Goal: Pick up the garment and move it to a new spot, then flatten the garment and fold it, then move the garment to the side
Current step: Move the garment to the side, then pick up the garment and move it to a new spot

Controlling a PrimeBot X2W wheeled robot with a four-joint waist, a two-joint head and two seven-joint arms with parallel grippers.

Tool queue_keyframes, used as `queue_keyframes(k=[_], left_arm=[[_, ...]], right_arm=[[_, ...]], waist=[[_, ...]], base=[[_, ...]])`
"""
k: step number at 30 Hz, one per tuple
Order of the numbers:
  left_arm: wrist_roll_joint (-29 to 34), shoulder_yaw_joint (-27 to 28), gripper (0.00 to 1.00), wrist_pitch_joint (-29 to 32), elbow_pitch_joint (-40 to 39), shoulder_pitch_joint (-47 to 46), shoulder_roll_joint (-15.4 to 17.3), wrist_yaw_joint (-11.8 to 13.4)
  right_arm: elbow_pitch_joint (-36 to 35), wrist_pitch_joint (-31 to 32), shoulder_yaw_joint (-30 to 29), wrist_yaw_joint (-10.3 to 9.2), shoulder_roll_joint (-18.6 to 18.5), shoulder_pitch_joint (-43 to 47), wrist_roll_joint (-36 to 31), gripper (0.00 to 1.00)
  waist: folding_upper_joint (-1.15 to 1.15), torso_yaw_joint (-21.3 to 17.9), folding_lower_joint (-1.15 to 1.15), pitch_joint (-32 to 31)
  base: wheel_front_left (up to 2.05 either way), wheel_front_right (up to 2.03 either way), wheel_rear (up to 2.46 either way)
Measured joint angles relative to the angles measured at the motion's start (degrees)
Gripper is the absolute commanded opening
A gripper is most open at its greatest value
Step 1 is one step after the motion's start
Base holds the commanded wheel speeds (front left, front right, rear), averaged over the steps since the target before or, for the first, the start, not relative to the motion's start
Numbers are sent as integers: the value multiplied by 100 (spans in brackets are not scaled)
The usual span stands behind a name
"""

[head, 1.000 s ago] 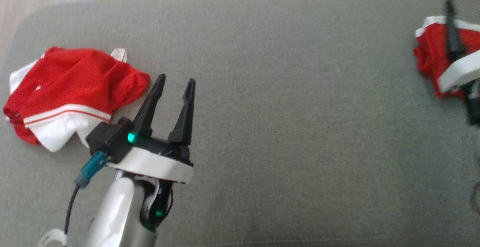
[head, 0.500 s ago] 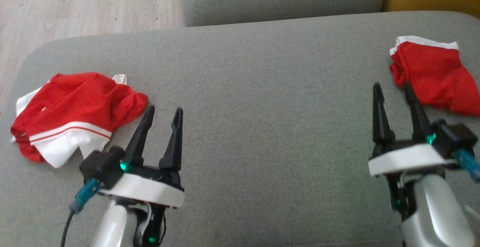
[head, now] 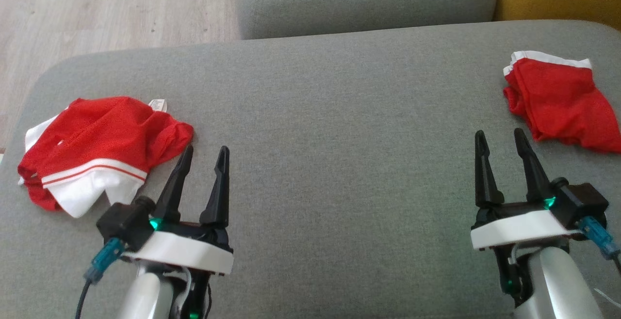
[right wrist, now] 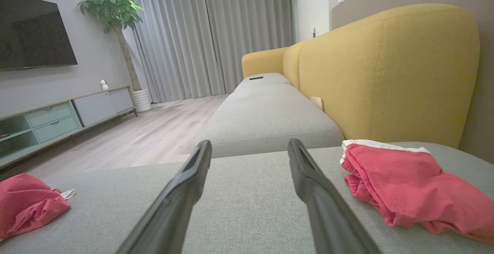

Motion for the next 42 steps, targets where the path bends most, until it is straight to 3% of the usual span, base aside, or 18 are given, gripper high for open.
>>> queue_keyframes(k=[14, 20, 42], left_arm=[[0, -16, 100, 0, -10, 72, 0, -1], [0, -24, 100, 0, 16, 65, 0, -2], [269, 498, 100, 0, 289, 63, 2, -36]], right_arm=[[-81, -1, -7, 0, 1, 1, 20, 100], [-35, -1, 80, 0, 1, 23, 56, 100], [316, -1, 821, 0, 7, 157, 314, 100]], waist=[[0, 13, 0, 37], [0, 188, 0, 56], [0, 1856, 0, -77]], base=[[0, 0, 0], [0, 0, 0], [0, 0, 0]])
